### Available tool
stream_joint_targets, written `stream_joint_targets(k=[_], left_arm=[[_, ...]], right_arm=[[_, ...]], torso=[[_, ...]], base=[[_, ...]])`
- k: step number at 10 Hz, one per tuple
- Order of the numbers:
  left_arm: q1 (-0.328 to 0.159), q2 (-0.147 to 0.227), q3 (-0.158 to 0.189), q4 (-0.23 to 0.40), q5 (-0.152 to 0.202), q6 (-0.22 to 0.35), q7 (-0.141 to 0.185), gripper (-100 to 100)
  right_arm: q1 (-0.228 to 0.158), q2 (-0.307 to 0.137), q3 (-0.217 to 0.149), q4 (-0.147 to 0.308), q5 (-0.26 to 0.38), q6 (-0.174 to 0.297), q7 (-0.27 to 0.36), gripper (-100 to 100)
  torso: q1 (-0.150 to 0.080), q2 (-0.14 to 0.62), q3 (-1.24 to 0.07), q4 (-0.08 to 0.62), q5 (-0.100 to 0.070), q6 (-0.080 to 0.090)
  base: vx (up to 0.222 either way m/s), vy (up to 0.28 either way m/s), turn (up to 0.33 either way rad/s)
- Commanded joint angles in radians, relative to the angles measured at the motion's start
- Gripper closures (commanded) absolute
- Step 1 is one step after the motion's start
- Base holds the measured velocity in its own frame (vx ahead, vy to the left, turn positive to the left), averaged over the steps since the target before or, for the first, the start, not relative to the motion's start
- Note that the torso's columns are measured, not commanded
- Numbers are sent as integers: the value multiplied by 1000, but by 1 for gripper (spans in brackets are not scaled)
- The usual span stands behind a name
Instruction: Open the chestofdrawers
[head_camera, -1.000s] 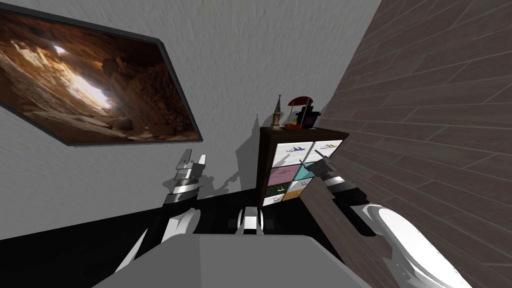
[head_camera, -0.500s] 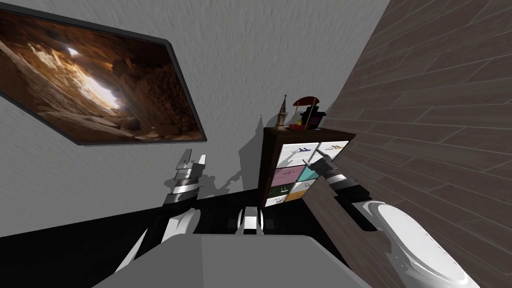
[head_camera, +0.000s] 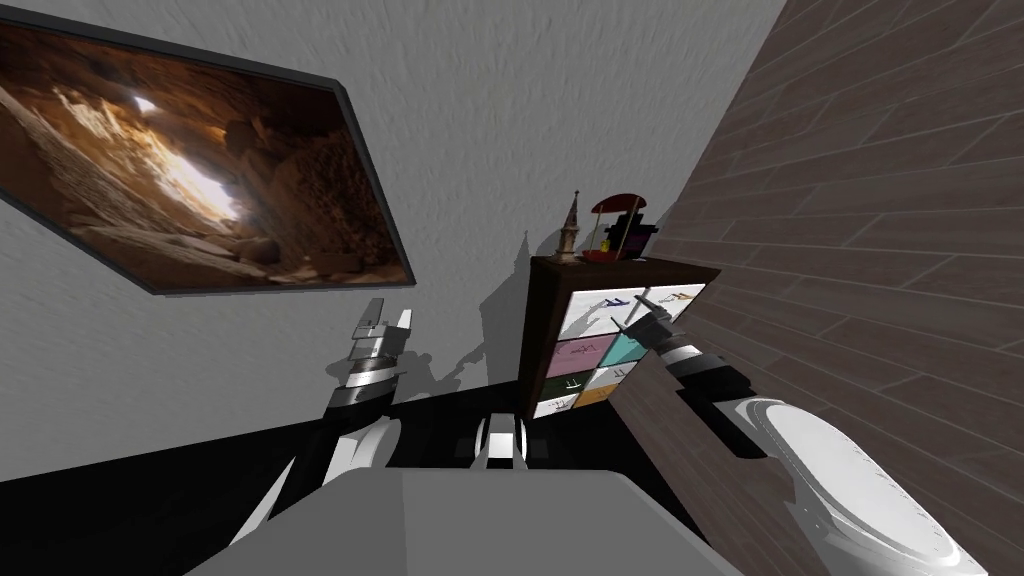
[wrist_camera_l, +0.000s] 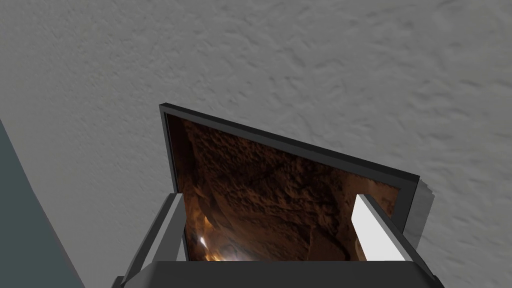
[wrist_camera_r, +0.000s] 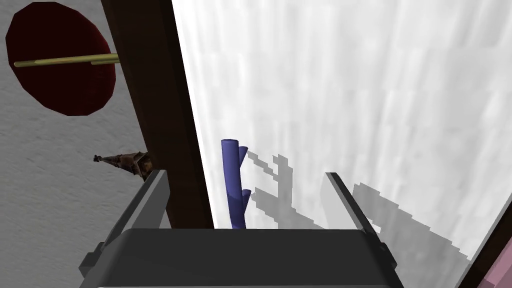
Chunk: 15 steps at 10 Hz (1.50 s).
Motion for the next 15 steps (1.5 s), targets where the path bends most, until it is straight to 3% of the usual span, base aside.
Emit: stream_joint_targets(k=[1,3,10,11,15], left_arm=[[0,0,0,0,0,0,0,0],[0,0,0,0,0,0,0,0],[-1,0,0,0,0,0,0,0],[-1,0,0,0,0,0,0,0],[0,0,0,0,0,0,0,0]], right_arm=[[1,29,18,-5,7,0,23,100],[-6,2,1,-7,-3,-2,2,100],[15,-13,-4,-22,-17,-25,-15,100],[13,-53,-34,-31,-25,-12,-52,-100],[23,-126,-80,-39,-46,-16,-122,-100]], torso=[[-3,5,3,1,-1,0],[-6,6,6,-3,-7,-1],[-3,4,4,-2,-4,-1],[-3,5,5,-3,-5,-2],[0,0,0,0,1,-1]], base=[[-58,-41,24],[-66,-24,-40],[-162,-22,-55],[-74,-5,-90],[60,44,-59]])
